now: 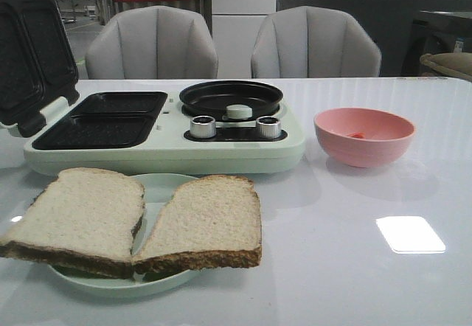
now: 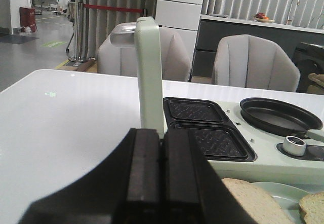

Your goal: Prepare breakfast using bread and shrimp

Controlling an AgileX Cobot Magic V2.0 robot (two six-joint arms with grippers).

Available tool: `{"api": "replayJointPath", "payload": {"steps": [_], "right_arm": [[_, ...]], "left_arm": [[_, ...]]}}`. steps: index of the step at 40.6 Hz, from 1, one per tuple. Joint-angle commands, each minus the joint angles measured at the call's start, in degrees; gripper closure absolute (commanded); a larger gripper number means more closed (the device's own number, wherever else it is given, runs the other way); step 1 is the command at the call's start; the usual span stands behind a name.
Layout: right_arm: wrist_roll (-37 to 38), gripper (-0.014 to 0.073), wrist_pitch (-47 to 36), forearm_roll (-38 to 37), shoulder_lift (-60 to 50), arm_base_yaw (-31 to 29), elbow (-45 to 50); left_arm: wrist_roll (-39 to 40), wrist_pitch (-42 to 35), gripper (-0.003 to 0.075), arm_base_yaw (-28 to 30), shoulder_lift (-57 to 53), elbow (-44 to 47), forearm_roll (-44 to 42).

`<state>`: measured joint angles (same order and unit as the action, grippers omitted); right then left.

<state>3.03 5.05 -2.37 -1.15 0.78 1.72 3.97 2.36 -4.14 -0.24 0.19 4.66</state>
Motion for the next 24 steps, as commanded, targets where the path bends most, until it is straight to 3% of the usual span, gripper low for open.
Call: {"api": "replayJointPath", "payload": {"steps": [1,10,17,20,24], "right_arm": [[-0.09,0.0617,-5.05,-0.17,-0.52,-0.26,-0.20],[-0.09,0.0617,-5.05,-0.17,-0.52,-0.26,-0.20],[-0.09,0.0617,-5.05,-0.17,-0.52,-0.26,-0.20],[-0.09,0.0617,-5.05,-0.17,-0.52,-0.26,-0.20],[-0.09,0.0617,-5.05,-0.17,-0.52,-0.26,-0.20]], "left_arm": [[0.01,-4.61,0.0661,0.17,-1.41,1.75,0.28],[0.01,-5.85,0.0661,0.17,-1.41,1.75,0.28],[0.01,-14.46,0.0661,0.17,-1.41,1.75,-0.55],[0.01,-17.18,0.0661,0.17,-1.30,0.66,-2.55],[0.01,-15.28,0.0661,0.17,-0.61,-3.91,-7.97]]}}
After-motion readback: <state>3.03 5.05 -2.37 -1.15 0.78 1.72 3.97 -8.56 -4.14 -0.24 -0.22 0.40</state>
